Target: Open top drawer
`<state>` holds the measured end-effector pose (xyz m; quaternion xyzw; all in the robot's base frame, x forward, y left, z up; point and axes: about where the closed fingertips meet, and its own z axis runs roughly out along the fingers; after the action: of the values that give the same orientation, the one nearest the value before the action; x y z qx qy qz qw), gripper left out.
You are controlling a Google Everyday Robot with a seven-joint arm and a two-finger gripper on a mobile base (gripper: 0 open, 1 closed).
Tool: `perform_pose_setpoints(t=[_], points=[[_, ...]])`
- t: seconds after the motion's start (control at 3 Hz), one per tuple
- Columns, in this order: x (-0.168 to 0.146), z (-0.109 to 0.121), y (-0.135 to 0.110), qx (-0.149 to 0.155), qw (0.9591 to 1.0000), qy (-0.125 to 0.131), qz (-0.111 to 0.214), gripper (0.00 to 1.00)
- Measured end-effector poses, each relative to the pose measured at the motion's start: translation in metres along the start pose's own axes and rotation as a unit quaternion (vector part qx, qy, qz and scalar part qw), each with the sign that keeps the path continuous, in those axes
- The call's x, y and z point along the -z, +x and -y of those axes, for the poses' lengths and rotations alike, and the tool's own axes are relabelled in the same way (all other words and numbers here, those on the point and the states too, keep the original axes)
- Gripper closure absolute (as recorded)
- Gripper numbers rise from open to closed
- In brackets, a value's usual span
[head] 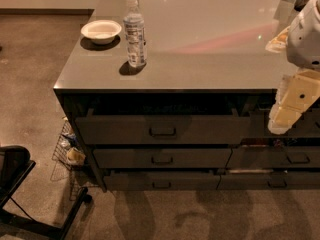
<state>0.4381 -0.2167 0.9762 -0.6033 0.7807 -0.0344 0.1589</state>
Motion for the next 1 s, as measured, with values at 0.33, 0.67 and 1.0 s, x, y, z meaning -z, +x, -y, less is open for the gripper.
perform_pose_setpoints(t=[0.33,0.67,1.0], points=[[0.0,0.0,0.0,0.0,1.0,0.0,0.0,0.0],[-0.009,-0.002,-0.001,0.005,0.9999,0.01,0.005,0.0],[-0.029,-0.006,0.004,0.006,0.9997,0.02,0.012,0.0]])
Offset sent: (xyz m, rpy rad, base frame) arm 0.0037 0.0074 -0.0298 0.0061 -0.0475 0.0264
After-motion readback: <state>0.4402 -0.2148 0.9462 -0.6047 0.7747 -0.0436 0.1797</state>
